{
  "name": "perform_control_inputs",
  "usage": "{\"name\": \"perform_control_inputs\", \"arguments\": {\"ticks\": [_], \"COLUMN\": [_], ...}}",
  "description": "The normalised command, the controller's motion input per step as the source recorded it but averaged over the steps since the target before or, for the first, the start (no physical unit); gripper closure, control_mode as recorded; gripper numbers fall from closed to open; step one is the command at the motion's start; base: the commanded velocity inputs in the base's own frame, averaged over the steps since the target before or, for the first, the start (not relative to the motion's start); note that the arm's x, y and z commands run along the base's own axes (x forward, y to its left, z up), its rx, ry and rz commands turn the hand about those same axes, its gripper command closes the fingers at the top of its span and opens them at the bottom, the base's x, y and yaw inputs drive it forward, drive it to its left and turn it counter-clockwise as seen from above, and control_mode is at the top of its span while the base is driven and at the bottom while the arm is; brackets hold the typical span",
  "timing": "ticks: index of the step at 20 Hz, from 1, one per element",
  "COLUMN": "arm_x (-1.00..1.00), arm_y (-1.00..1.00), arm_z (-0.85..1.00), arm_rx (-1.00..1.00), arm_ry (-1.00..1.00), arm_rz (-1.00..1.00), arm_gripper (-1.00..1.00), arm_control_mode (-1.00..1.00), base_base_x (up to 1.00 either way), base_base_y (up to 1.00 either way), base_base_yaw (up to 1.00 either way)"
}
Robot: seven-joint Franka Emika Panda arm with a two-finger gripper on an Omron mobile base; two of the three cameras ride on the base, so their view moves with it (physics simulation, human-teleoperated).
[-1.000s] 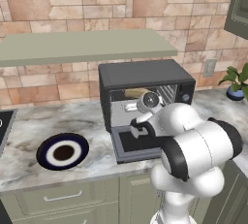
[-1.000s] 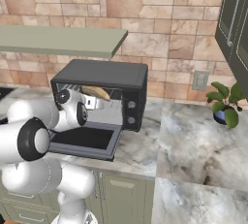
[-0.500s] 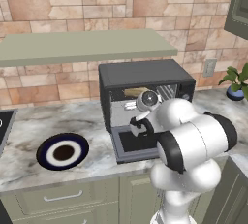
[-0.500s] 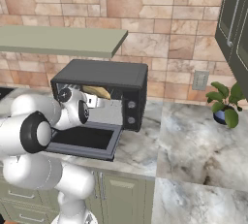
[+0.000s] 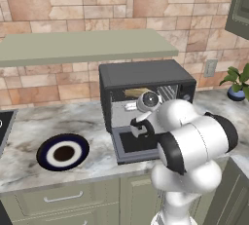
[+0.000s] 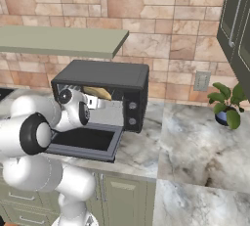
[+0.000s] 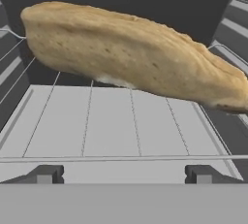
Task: Pull the toaster oven rack outwards. Pick up the baguette from the plate and place it on the toaster oven rack. Close the toaster oven door fully and set the temperature to the lowest setting.
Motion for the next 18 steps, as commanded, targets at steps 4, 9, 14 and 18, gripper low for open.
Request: {"name": "perform_control_inputs", "arguments": {"ticks": [4, 9, 14, 18], "arm_x": [-0.34, -0.68, -0.73, -0.61], "arm_y": [0.0, 0.0, -0.03, -0.01], "arm_z": [0.0, 0.0, 0.04, 0.39], "arm_rx": [0.0, 0.0, 0.0, 0.0], "arm_ry": [0.0, 0.0, -0.01, 0.06], "arm_rz": [0.0, 0.0, -0.02, -0.05], "arm_gripper": [-1.0, -1.0, -1.0, -1.0], "arm_control_mode": [-1.0, -1.0, -1.0, -1.0], "base_base_x": [0.0, 0.0, 0.0, 0.0], "base_base_y": [0.0, 0.0, 0.0, 0.0], "base_base_yaw": [0.0, 0.0, 0.0, 0.0]}}
